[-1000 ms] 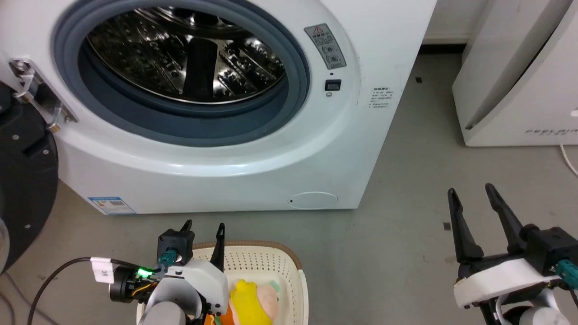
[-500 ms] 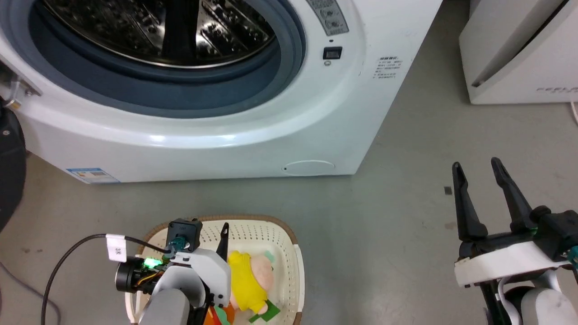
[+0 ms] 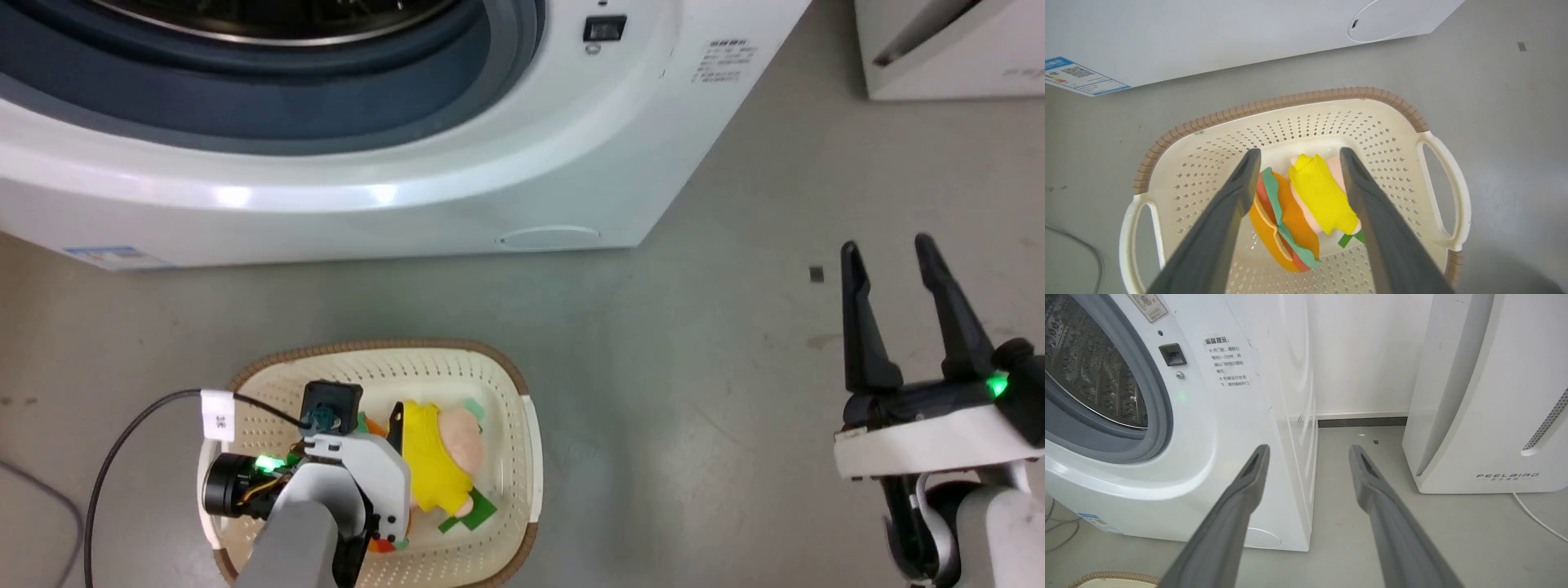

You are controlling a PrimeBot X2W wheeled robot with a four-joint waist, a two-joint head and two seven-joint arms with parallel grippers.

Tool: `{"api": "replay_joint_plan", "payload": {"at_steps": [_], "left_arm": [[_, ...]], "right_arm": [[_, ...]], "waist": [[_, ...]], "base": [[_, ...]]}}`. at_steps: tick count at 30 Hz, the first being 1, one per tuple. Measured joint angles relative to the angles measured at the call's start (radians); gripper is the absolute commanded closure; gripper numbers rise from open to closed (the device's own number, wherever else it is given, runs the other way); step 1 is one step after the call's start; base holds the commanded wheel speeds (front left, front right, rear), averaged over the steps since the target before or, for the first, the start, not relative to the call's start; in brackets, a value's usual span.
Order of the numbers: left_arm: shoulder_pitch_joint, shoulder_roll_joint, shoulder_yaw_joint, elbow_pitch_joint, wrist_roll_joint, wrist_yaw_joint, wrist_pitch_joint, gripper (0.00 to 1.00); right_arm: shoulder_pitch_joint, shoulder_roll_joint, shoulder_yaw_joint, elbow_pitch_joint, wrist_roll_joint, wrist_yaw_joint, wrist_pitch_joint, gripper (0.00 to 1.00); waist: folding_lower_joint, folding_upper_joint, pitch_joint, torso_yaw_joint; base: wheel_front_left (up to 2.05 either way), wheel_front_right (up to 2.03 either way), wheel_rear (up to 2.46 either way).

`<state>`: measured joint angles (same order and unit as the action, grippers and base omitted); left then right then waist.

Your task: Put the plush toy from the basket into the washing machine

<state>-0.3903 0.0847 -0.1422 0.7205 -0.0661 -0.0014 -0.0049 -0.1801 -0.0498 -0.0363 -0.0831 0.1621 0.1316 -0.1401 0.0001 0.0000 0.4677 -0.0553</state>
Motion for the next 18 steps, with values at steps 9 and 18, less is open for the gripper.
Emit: {"api": "replay_joint_plan", "payload": {"at_steps": [9,18], "left_arm": [[-0.074,0.010,-0.023,0.090,-0.019,0.002,0.002,0.00],[-0.125,0.022,-0.047,0.181,-0.037,0.002,0.015,0.00]], "right_arm": [[-0.046,0.000,-0.005,-0.013,0.028,0.000,-0.021,0.00],[-0.090,0.000,-0.009,-0.019,0.059,0.000,-0.039,0.00]], "waist": [[0.0000,0.0000,0.094,-0.006],[0.0000,0.0000,0.174,-0.020]], "base": [[0.00,0.00,0.00],[0.00,0.00,0.00]]}}
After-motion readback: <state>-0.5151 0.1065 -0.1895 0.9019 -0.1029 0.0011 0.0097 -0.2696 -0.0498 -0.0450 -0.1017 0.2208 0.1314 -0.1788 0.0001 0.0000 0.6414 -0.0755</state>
